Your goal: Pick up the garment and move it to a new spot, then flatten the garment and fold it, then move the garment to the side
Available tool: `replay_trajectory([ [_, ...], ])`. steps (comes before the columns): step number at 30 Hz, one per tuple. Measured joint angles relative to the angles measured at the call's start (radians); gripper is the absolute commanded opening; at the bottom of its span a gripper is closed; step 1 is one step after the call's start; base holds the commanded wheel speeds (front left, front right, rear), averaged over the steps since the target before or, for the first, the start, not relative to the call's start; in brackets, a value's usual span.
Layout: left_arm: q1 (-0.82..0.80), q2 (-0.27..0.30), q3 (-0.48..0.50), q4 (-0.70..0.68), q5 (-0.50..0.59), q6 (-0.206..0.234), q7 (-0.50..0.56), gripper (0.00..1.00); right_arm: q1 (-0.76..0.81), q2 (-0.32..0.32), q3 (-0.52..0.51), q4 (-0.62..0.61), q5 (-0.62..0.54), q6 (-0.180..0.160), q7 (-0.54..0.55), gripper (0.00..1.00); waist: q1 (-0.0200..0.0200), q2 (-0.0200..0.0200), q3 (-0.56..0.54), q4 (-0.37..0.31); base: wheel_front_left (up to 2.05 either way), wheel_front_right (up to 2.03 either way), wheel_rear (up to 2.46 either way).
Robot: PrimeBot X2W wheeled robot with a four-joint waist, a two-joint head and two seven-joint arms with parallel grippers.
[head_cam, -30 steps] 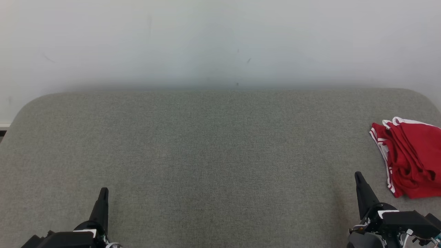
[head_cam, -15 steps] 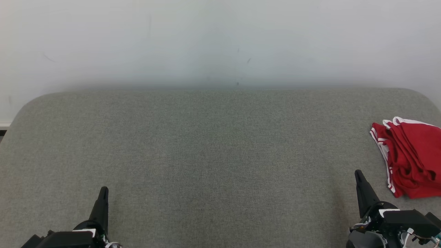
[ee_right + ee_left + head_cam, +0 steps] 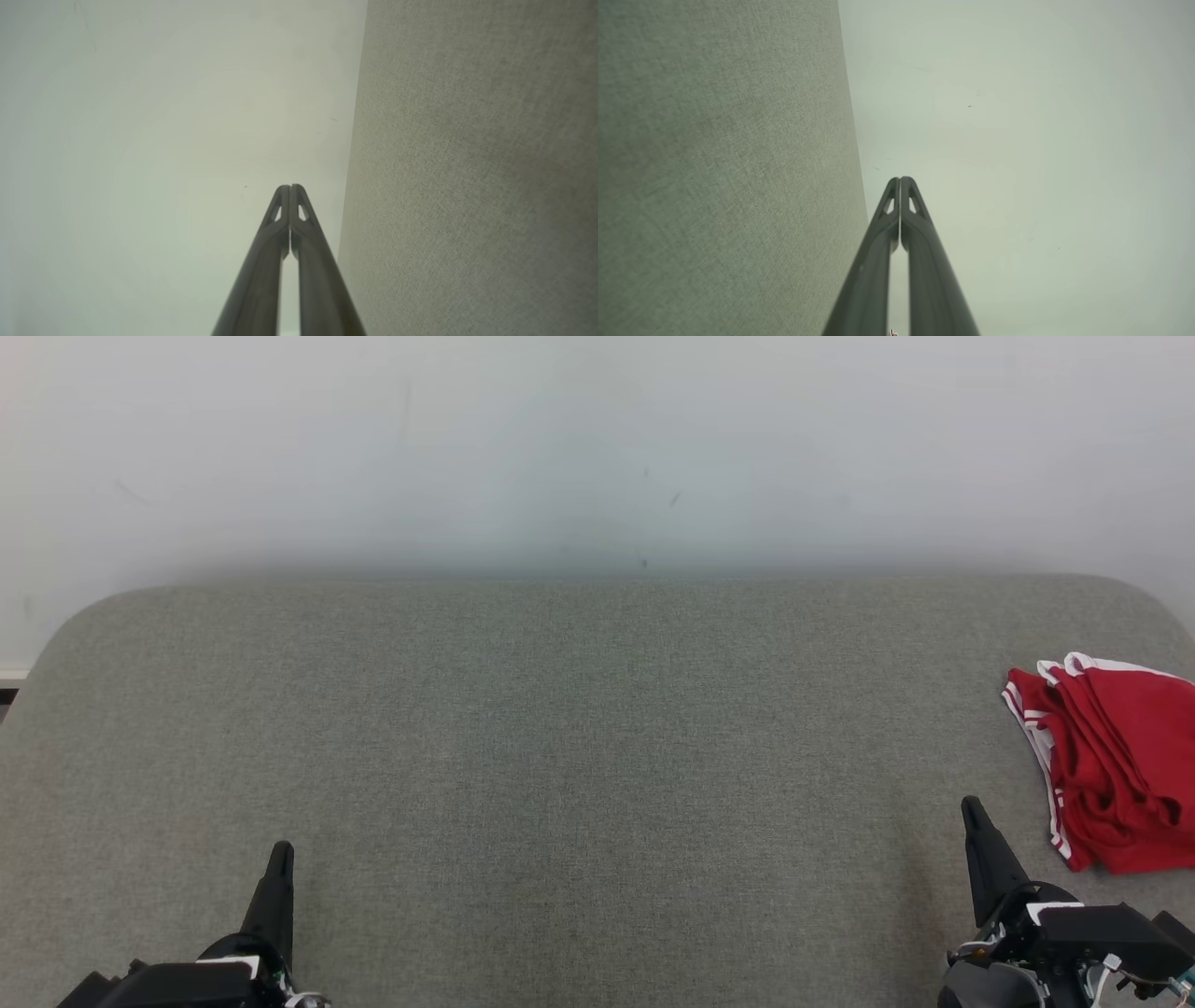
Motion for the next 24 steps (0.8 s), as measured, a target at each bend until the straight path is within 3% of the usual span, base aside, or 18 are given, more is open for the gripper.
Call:
replay_trajectory([
  [24, 0.0, 0.0, 0.0, 0.0, 0.0, 0.0, 0.0, 0.0, 0.0, 0.0, 0.0, 0.0, 0.0, 0.0, 0.0, 0.0, 0.0, 0.0, 0.0, 0.0, 0.0, 0.0, 0.0],
])
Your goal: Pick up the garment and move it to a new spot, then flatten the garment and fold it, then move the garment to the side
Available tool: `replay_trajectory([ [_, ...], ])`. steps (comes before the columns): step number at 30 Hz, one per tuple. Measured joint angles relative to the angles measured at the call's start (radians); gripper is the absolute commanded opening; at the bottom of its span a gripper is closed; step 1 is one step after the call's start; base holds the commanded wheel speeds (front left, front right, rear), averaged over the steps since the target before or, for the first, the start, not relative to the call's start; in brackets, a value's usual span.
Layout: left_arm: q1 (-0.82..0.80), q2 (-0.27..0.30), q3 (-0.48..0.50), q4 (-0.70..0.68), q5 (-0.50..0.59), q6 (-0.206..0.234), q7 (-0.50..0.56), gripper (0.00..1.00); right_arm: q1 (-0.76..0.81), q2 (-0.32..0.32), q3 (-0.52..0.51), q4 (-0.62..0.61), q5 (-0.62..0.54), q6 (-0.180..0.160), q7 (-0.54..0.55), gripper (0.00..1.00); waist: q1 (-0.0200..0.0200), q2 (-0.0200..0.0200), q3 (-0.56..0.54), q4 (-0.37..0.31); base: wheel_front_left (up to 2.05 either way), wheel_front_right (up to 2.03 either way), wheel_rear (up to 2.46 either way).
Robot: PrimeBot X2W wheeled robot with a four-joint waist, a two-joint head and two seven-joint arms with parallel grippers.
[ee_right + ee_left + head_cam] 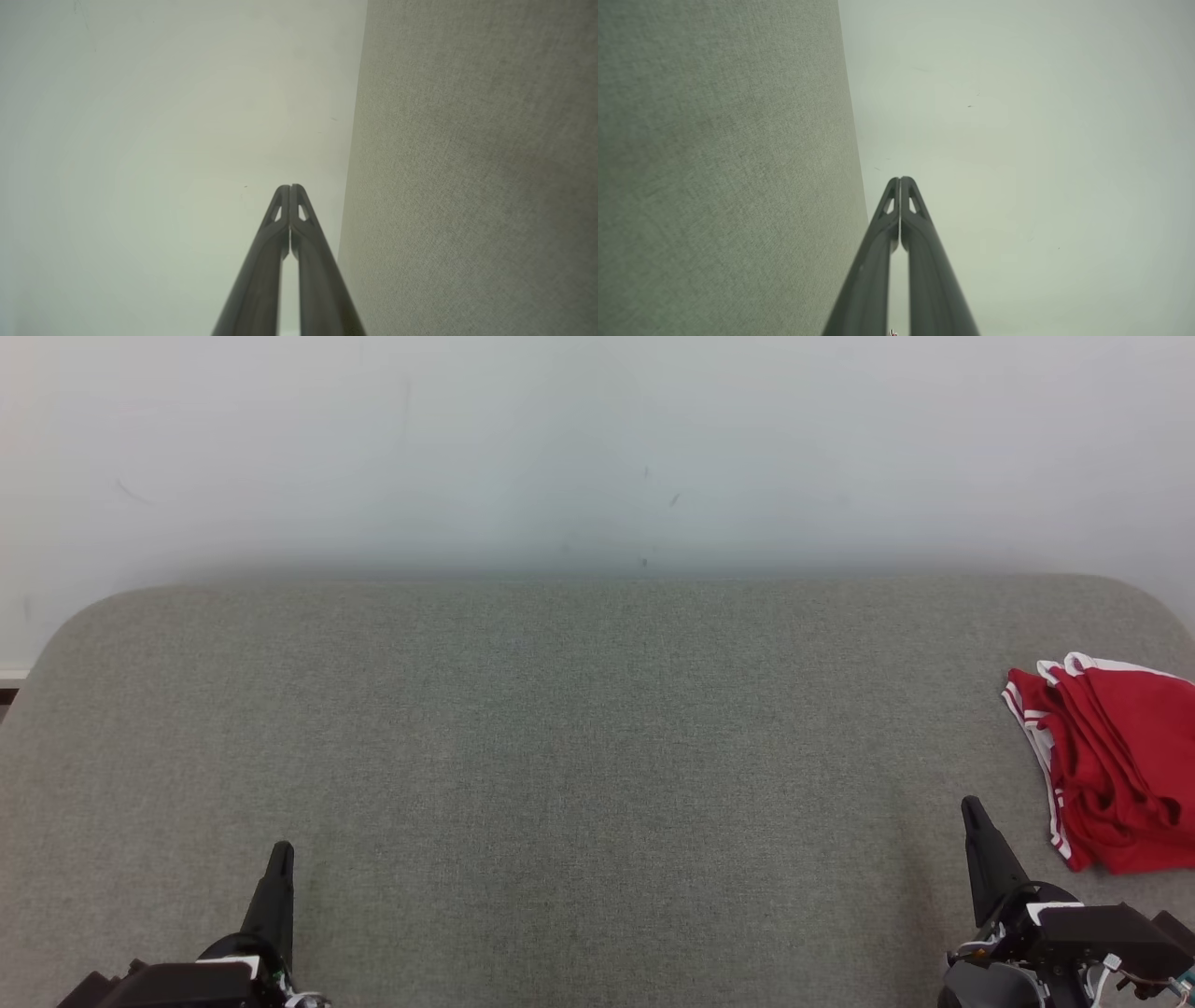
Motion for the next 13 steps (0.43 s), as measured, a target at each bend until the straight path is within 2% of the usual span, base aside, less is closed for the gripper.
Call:
replay_trajectory([
  [13, 0.0, 0.0, 0.0, 0.0, 0.0, 0.0, 0.0, 0.0, 0.0, 0.0, 0.0, 0.0, 0.0, 0.0, 0.0, 0.0, 0.0, 0.0, 0.0, 0.0, 0.0, 0.0, 0.0],
])
